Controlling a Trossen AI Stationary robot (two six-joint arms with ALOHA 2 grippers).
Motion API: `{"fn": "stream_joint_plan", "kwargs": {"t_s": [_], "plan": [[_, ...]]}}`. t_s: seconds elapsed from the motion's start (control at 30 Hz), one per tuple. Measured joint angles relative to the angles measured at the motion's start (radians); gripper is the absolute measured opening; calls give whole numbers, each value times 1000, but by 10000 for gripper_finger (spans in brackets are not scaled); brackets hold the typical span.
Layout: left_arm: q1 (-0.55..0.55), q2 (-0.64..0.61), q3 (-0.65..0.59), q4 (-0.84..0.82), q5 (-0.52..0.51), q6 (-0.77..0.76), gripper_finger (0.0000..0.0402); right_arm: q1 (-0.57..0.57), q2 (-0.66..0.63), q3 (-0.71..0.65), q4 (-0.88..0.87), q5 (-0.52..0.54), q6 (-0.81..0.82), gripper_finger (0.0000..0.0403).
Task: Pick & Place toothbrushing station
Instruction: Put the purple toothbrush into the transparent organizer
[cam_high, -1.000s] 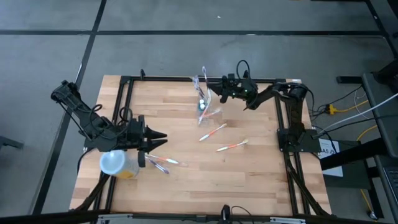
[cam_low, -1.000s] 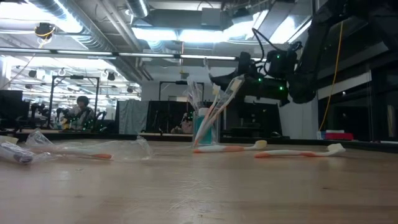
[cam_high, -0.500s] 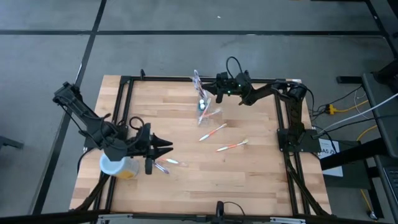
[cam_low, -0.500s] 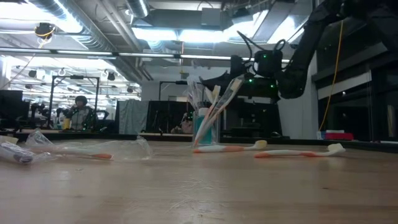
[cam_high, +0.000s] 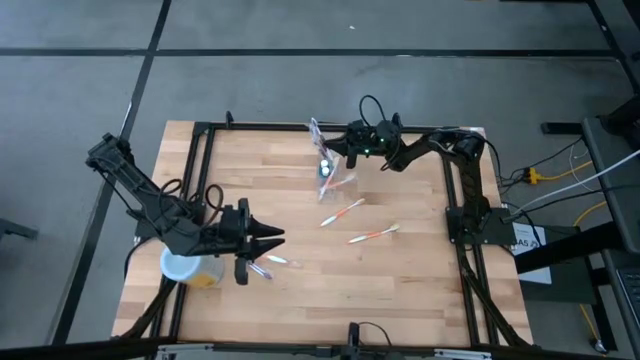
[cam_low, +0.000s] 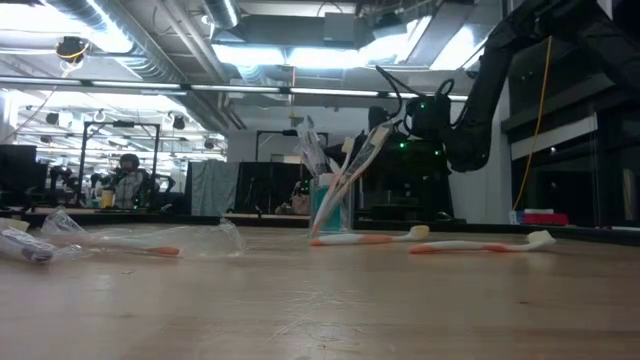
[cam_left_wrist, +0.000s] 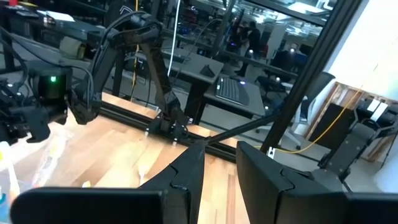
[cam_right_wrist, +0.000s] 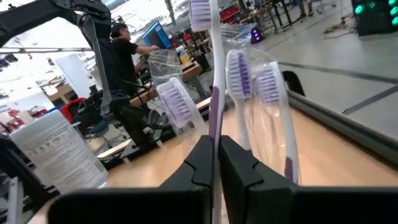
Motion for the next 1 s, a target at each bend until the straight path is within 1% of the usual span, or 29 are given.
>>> {"fn": "stream_joint_plan", "kwargs": {"t_s": [0.17, 0.23, 0.33, 0.53, 0.6, 0.77, 1.0], "plan": [[0, 0, 0, 0, 1, -5, 88, -17, 0, 0, -2, 11, -19, 11], [0, 0, 0, 0, 1, -5, 88, -20, 0, 1, -32, 5, -26, 11], [0, 0, 0, 0, 1, -1, 88, -18, 1, 1, -75, -12, -44, 11], [0, 0, 0, 0, 2, 2, 88, -9, 1, 1, -82, -12, -63, 11], [0, 0, 0, 0, 3, 3, 88, -8, 1, 1, -68, -13, -59, 11], [0, 0, 0, -6, 4, -4, 88, -7, 0, 1, 47, -2, -10, 11], [0, 0, 0, -7, 3, -6, 88, -8, 0, 1, 59, 40, -27, 11]]}}
